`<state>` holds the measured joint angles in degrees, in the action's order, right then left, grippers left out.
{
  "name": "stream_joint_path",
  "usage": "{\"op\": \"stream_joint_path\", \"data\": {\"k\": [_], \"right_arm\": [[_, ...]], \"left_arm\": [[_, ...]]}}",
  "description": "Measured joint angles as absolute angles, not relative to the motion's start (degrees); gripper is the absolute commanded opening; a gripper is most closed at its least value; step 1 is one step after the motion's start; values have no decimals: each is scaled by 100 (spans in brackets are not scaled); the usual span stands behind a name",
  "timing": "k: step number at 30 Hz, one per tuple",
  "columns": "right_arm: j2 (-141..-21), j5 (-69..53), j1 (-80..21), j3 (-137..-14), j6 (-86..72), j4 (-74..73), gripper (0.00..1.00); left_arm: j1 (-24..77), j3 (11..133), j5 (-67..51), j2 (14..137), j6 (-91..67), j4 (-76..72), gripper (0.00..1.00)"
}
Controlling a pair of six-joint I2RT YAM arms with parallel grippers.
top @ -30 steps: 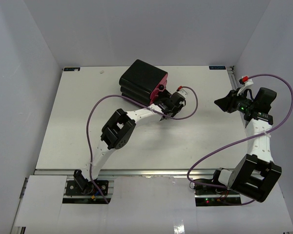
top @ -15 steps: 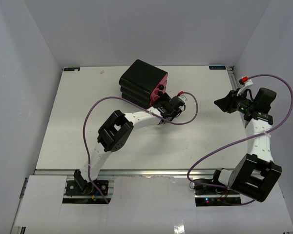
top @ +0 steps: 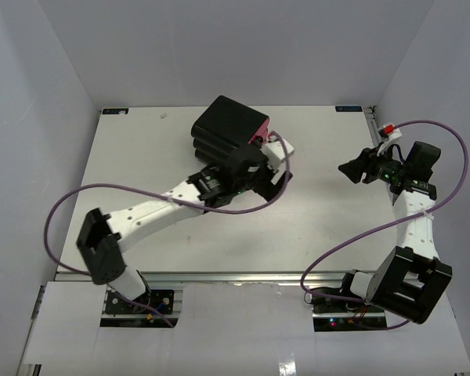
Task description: Organize the makeup
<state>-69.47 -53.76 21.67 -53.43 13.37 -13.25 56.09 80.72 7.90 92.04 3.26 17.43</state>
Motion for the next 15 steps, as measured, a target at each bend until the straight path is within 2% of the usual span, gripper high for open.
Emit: {"op": "stream_joint_path", "data": {"k": [4, 8, 10, 15], "right_arm": [[-6924, -5152, 1795, -5343, 1681, -1617, 66], [-6741, -4503, 1043, -5343, 2120, -2000, 77], [-6605, -4195, 734, -5336, 2241, -2110, 90], [-6337, -3496, 585, -5262, 2349, -2229, 90]], "left_arm": [[4413, 6924, -619, 7554, -237, 1375, 98], [2672, 5600, -1270, 6114, -667, 1300, 98], [2438, 5114, -1389, 5574, -785, 1373, 98], [2416, 4439, -1397, 4680, -915, 1457, 98]]}}
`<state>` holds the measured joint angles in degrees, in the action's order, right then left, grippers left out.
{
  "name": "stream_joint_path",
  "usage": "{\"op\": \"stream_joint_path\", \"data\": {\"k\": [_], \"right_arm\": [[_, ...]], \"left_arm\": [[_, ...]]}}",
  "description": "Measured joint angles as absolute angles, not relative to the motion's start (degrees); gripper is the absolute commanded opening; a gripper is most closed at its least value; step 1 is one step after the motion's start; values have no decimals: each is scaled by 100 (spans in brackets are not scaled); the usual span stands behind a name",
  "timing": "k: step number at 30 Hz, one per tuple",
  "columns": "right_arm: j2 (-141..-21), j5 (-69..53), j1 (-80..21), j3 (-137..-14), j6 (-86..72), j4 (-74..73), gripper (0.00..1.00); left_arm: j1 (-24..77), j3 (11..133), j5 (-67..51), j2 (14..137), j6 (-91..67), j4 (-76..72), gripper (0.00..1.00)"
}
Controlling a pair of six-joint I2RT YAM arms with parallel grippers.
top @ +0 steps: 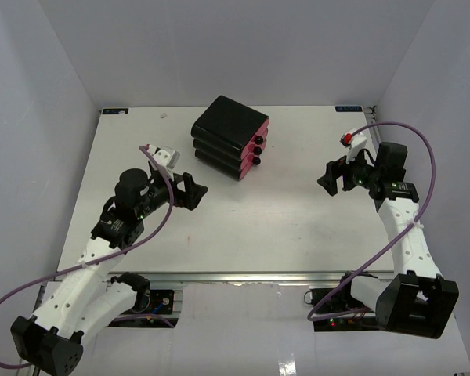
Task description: Organize the makeup
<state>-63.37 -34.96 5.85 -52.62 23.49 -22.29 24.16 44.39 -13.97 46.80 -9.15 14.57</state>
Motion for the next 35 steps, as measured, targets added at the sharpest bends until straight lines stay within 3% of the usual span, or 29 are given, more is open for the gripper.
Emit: {"op": "stream_joint_path", "data": {"k": [12, 35], "right_arm": [[-5121, -2765, 743, -4162, 2253, -1777, 90], [-4522, -2342, 1020, -3780, 1565, -1103, 90]], "left_arm": [[2414, 3870, -864, 4081, -1053, 1376, 98], [2414, 3793, -906, 4038, -1061, 1197, 98]]}}
